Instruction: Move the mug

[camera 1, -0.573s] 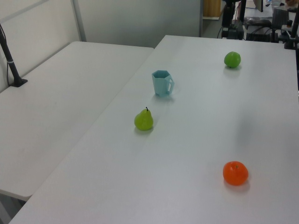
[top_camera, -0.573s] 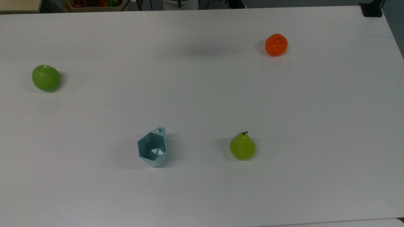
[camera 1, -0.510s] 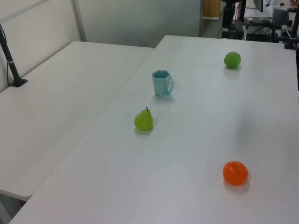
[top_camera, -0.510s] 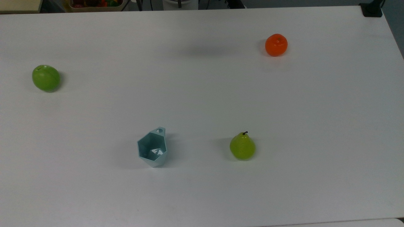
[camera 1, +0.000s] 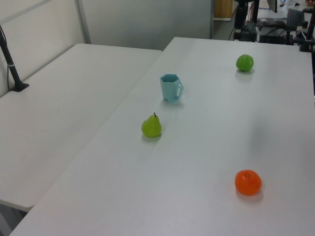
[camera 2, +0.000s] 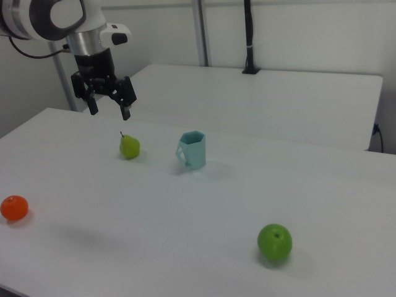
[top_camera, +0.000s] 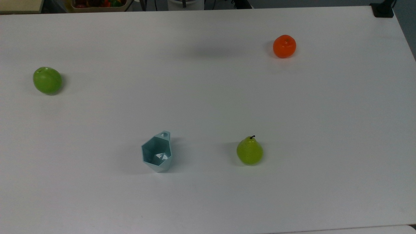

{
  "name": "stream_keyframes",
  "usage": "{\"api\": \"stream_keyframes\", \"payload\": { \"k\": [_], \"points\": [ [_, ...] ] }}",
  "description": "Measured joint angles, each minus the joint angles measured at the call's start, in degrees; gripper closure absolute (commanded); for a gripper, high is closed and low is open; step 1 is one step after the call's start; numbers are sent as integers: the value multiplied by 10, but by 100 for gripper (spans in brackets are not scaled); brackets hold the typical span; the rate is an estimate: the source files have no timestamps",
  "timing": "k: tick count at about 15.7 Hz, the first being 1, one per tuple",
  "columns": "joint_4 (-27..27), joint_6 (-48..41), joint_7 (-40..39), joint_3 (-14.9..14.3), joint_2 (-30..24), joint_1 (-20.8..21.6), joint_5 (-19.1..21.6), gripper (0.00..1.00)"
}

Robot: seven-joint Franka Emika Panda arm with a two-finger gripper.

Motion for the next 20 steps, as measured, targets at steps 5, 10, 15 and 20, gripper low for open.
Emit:
{"api": "stream_keyframes", "payload": {
  "k": [5, 10, 15, 20],
  "points": [
    [0, 0, 0, 0, -2, 0, 0, 0],
    [0, 1, 0, 0, 0, 4, 0, 0],
    [27, 14, 45, 0, 36, 6, 0, 0],
    [78, 74, 98, 0, 125, 7, 0, 0]
  ]
}}
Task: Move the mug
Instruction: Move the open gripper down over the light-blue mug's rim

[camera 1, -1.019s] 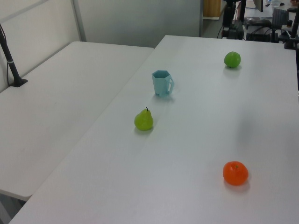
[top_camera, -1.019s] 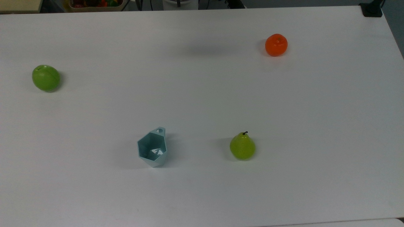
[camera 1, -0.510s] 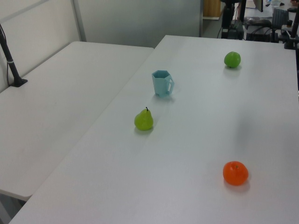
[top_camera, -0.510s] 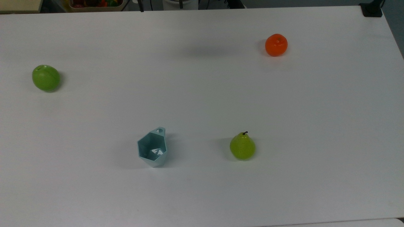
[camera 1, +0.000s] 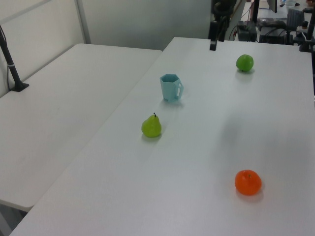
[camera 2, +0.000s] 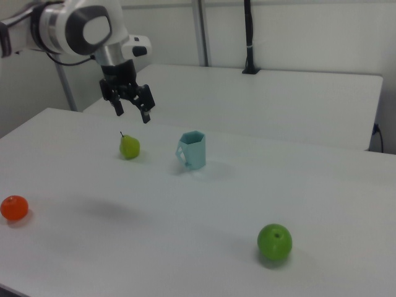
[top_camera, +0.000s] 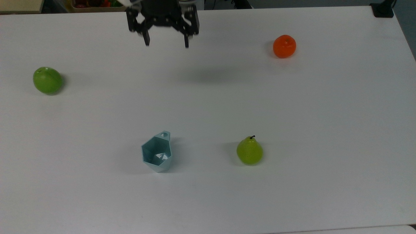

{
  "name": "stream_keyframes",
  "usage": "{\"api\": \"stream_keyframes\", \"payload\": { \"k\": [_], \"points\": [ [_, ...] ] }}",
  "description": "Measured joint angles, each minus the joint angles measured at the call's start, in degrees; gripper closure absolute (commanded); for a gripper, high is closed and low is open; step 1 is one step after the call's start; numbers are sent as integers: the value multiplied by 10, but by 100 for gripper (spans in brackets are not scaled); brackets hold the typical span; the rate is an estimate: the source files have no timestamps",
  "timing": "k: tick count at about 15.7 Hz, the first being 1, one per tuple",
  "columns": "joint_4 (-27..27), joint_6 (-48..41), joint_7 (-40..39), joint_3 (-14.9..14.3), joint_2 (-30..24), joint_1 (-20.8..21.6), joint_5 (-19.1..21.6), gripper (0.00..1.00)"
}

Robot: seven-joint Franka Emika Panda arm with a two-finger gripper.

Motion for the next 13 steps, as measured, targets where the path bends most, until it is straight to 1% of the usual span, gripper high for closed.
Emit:
{"api": "stream_keyframes", "payload": {
  "k": [5, 8, 13],
  "points": [
    [6, 100, 45, 1, 58, 7, 0, 0],
    [6, 174, 87, 0, 98, 11, -3, 8],
    [8, 257, 103, -1, 160, 11, -15, 11]
  ]
}}
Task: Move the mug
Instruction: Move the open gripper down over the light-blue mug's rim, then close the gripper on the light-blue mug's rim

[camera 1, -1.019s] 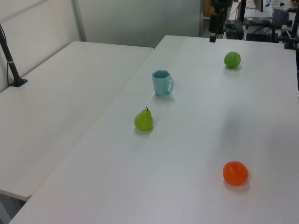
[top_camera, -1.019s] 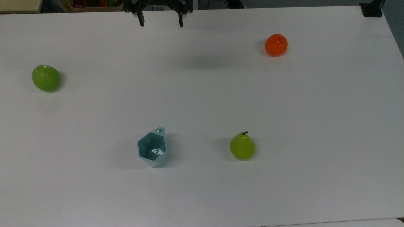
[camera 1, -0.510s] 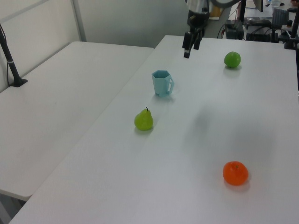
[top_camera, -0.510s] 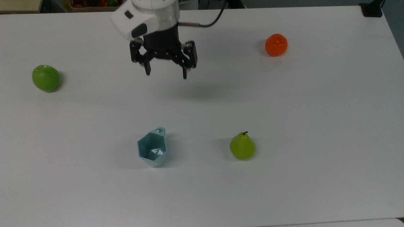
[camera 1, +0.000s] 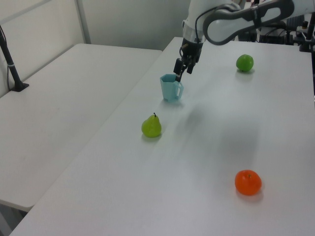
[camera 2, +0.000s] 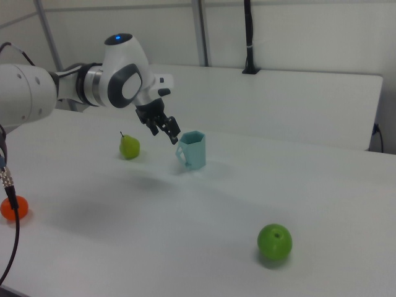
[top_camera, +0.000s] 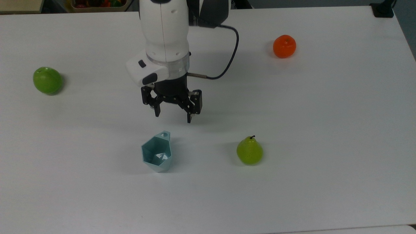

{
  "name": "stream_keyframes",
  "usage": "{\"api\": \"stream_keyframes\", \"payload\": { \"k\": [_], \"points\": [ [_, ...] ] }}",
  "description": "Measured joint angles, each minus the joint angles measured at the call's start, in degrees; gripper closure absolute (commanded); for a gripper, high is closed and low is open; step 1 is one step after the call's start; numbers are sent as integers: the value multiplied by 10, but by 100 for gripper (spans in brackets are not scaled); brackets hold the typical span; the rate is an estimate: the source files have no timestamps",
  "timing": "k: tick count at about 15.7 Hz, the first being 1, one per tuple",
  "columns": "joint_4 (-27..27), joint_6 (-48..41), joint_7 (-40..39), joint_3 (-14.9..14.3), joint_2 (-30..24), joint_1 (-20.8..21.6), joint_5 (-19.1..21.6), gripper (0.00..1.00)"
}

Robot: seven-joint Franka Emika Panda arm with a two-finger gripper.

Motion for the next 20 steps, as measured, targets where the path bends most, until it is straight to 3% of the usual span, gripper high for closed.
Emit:
{"api": "stream_keyframes", "payload": {
  "k": [7, 13, 18, 20],
  "points": [
    [1, 41, 3, -2, 44, 0, -25, 12],
    [1, 72, 12, -2, 73, 0, -55, 22],
    [2, 93, 28, -3, 87, 0, -75, 50],
    [2, 93, 28, -5, 88, 0, -76, 54]
  ]
}}
